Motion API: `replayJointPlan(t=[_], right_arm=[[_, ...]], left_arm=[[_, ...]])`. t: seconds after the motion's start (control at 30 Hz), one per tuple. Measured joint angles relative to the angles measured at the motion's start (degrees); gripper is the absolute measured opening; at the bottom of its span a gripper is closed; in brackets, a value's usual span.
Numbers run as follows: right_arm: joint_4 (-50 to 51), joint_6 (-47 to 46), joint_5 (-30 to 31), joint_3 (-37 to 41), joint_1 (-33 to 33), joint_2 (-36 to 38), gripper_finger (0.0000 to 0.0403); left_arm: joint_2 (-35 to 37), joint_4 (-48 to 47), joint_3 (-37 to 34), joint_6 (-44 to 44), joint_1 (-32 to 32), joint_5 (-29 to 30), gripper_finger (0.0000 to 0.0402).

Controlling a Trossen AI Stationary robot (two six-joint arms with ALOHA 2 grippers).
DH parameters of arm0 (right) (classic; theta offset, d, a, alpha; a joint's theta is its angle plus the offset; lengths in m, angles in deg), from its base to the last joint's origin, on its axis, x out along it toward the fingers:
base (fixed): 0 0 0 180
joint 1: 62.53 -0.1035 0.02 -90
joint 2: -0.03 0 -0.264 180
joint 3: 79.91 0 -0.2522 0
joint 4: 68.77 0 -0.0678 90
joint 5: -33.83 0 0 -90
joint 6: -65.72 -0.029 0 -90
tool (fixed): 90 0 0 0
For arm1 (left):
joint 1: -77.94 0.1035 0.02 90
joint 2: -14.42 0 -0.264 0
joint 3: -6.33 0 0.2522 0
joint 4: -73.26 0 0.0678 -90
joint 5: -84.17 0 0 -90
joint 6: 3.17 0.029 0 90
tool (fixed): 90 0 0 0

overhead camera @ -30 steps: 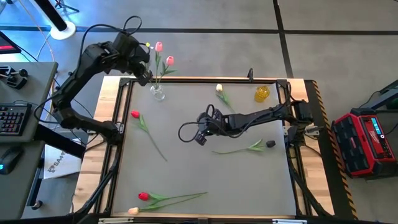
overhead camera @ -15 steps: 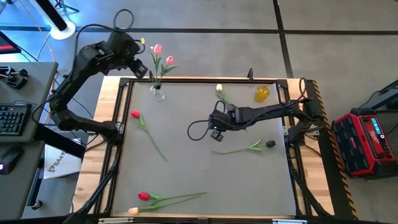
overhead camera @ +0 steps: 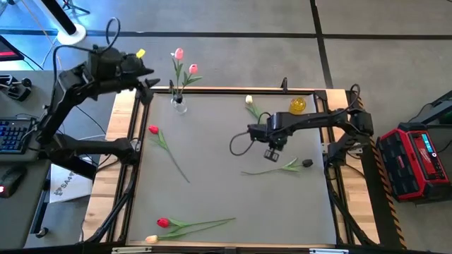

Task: Sort flowers into vase by color
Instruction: Put the black flower into the transparent vase

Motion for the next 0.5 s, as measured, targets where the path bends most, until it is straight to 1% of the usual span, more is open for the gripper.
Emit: replayJointPlan(t=[0.1,0.2,0.27,0.33,0.37,0.43,0.5], right_arm=[[3.42,-3.28,-2.04,0.0,-2.57,0.0,0.0028],[4.22,-7.11,-4.35,0.0,-5.57,0.0,0.0028],[4.13,-11.44,-5.21,0.0,-7.51,0.0,0.0028],[4.08,-18.41,-4.99,0.0,-9.26,0.0,0.0028],[3.94,-23.44,-4.19,0.0,-10.1,0.0,0.0028],[3.91,-34.54,-2.23,0.0,-11.59,0.0,0.0028],[3.94,-42.39,-2.11,0.0,-13.02,0.0,0.0028]], left_arm=[[2.44,0.6,-4.43,-0.02,-3.16,0.1,0.0159],[4.83,2.89,-9.71,-0.46,-6.0,0.15,0.0154],[5.98,4.21,-12.93,-0.47,-7.71,0.16,0.0151],[6.9,5.1,-15.63,-0.48,-9.27,0.22,0.0149],[7.19,5.15,-16.59,-0.48,-9.96,0.64,0.0147],[7.59,5.0,-17.86,-0.48,-11.18,2.87,0.0146],[7.71,4.56,-18.37,-0.51,-12.17,5.74,0.0145]])
